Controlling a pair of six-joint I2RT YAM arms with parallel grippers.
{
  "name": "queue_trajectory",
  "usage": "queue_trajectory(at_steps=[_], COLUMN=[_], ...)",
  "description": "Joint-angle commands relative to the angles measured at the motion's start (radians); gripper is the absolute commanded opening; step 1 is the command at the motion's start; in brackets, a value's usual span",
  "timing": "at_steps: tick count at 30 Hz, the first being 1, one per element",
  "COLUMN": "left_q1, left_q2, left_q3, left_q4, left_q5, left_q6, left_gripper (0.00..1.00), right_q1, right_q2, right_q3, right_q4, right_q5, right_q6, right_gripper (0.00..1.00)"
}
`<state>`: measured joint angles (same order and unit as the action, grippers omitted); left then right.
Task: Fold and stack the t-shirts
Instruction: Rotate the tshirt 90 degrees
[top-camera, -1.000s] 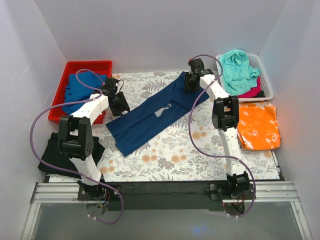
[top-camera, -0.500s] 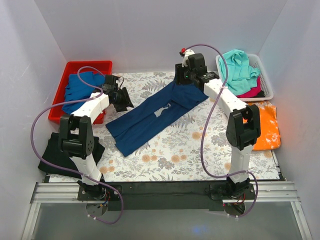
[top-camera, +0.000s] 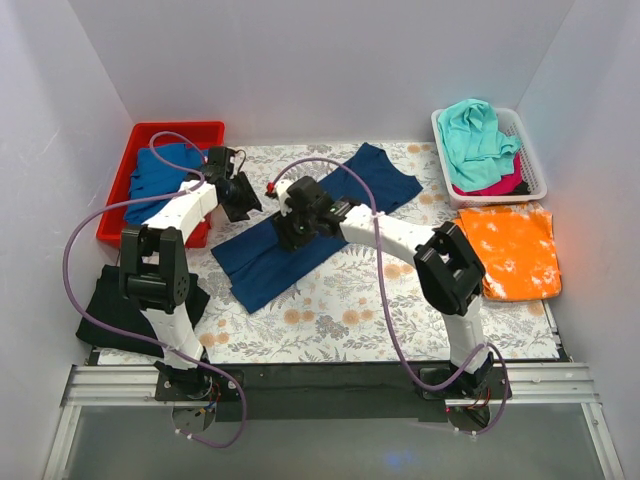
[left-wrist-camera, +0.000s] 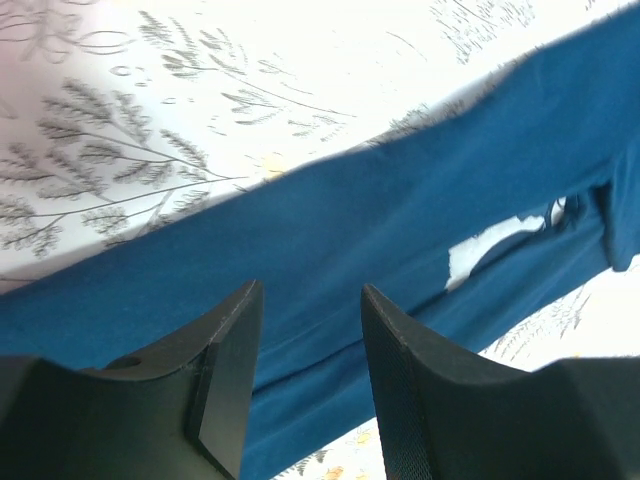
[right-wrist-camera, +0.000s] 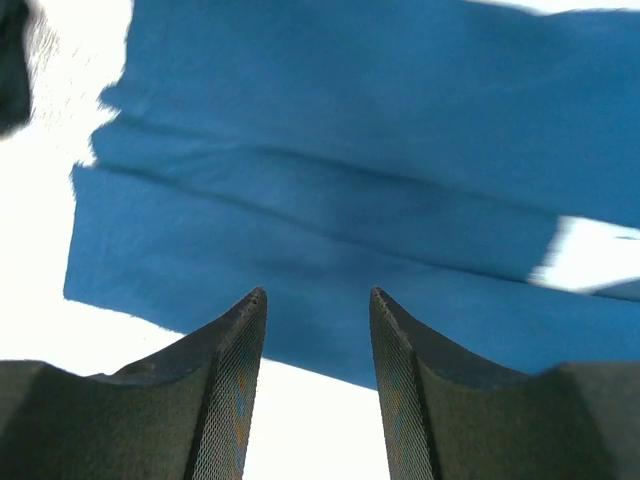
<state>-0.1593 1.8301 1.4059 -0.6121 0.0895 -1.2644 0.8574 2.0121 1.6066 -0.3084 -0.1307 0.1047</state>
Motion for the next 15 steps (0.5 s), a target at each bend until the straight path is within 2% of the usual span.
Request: queue_trajectory(at_steps=[1,10,15], left_q1=[0.036,0.075,0.087], left_q2=[0.015,-0.034,-0.031], left_q3=[0.024,-0.048,-0.051], left_q4=[-0.061,-0.041,-0.035], left_q5=[-0.002,0.029,0.053], left_q6=[-0.049,-0.049,-0.035], left_gripper=[0.42,0.42,0.42], right_q1=[0.032,0.088,0.092], right_q2=[0.045,0.207,0.189], right_q3=[0.068,0.119,0.023], right_q4=[-0.038,-0.072,-0.083], right_q5=[-0.03,-0.072,-0.055], right_q6=[-0.005,0.006,0.018], right_gripper=[0.52,0.5,0.48])
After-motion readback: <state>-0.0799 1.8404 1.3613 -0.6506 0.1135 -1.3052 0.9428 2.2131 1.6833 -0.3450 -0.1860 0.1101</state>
